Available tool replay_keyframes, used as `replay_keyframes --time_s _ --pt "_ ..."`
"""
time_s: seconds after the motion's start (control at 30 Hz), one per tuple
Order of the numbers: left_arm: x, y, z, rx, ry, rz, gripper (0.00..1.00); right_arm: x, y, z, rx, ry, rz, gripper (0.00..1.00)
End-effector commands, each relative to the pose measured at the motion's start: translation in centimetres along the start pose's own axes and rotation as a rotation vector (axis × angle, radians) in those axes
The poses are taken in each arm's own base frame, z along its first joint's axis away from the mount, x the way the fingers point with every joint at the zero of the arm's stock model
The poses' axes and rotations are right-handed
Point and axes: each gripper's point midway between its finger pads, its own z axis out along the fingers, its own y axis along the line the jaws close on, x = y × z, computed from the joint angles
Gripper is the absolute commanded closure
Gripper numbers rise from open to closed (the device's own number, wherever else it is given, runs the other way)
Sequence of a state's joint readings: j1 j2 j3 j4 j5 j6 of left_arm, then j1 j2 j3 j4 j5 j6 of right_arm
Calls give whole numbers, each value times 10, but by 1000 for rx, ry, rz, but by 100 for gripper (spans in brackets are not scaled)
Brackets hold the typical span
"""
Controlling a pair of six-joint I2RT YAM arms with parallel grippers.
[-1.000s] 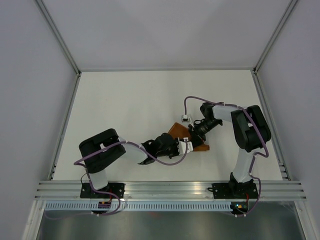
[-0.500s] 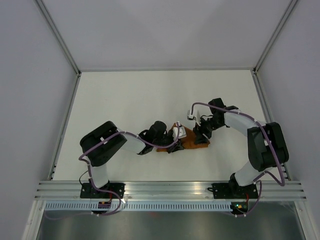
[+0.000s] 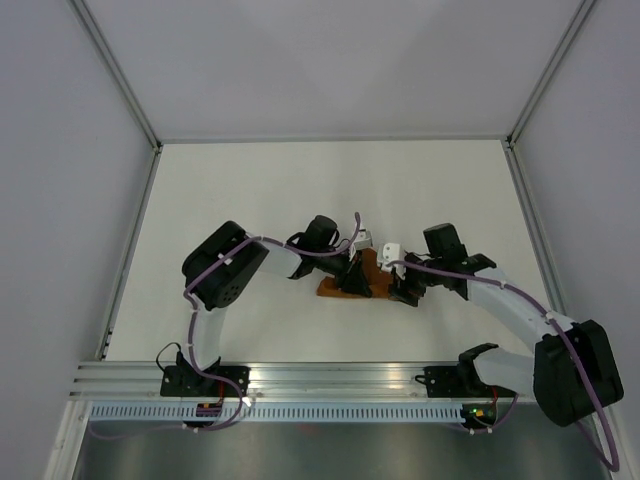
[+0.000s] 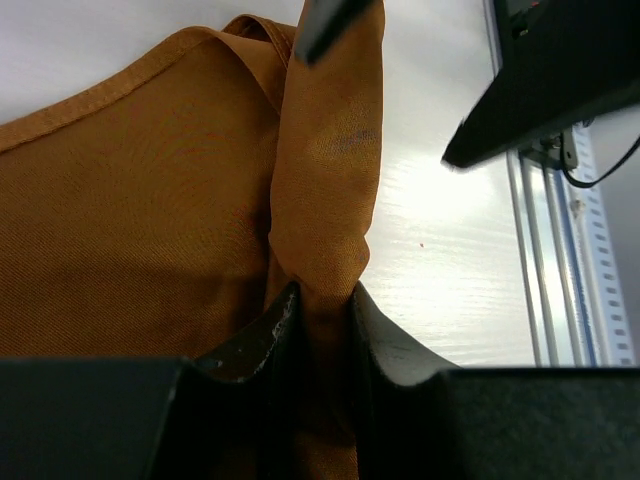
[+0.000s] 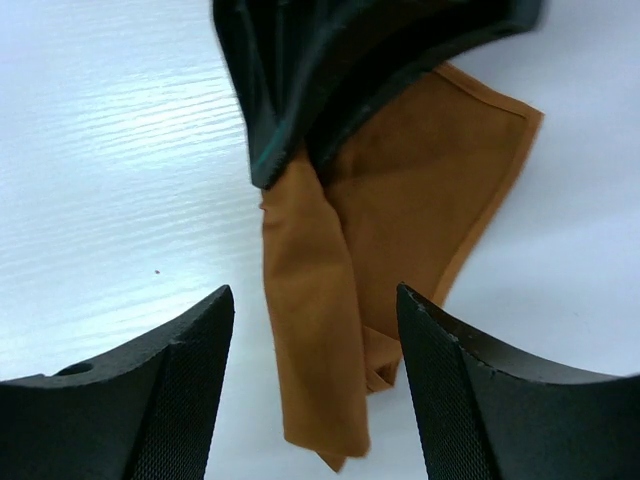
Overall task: Fold the napkin, place the utensils inside, and roll it up
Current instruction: Roll the napkin at the center of the board.
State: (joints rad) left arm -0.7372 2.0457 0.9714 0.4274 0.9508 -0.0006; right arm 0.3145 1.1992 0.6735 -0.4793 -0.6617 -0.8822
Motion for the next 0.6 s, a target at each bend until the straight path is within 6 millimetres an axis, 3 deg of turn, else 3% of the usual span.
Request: replay_keyframes --time_s 0.0,0.03,0.33,0.57 --pt "100 -12 -5 -1 261 -366 98 7 3 12 87 18 -85 28" --pt "98 -11 -4 4 262 -369 98 -2 8 19 94 0 -139 27" --pt "99 -7 -1 -1 314 -466 97 9 16 38 145 51 -185 27" --pt "101 -5 -1 -27 326 -515 96 25 27 47 115 87 -185 36"
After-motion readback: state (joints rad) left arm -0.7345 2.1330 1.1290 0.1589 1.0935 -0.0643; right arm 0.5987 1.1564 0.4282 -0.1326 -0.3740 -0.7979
